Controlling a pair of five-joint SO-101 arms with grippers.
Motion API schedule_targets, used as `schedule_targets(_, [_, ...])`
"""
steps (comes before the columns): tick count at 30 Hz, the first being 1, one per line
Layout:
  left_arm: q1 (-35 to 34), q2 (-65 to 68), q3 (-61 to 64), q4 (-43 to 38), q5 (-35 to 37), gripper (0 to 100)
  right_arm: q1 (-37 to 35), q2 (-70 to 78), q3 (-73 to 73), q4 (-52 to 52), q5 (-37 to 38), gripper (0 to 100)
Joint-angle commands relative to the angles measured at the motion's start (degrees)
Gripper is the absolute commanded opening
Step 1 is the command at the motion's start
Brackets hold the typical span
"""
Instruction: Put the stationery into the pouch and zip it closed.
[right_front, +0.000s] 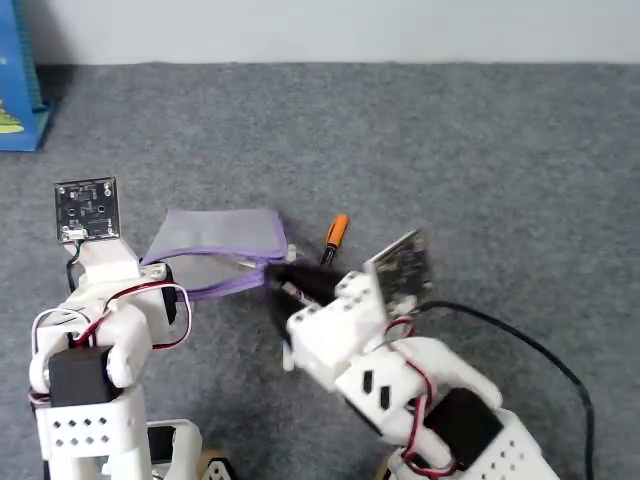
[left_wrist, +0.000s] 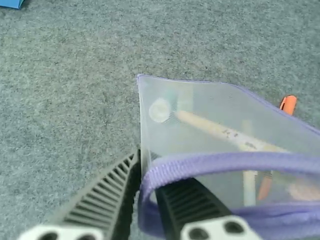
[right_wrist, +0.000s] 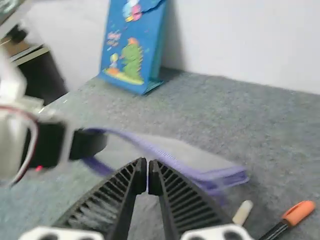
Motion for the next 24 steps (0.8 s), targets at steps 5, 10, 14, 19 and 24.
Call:
schedule_targets(5, [-1.8,-0.2,-0.7,-0.1,0.3,1,-0.5,-0.3,0.6,-3.1,-0.4,0.9])
schedule_targets(10, [-7.1,-0.2,-1.6,-0.3,0.4,1,8.2,-0.2,0.7,-2.6,-0.5,1.0])
schedule_targets(14, [-7.6,-0.2,-1.7,-0.6,1.0,1,13.3,2.4,0.6,-1.4,-0.5,1.2])
schedule_targets(19, [-7.5,-0.2,-1.4,-0.9,1.0,1,17.1,14.5,-0.9,0.0,-0.5,1.3])
schedule_targets(24, [-7.3,-0.2,-1.2,-0.9,1.0,1,21.0,31.6,-7.9,0.1,-2.6,9.7])
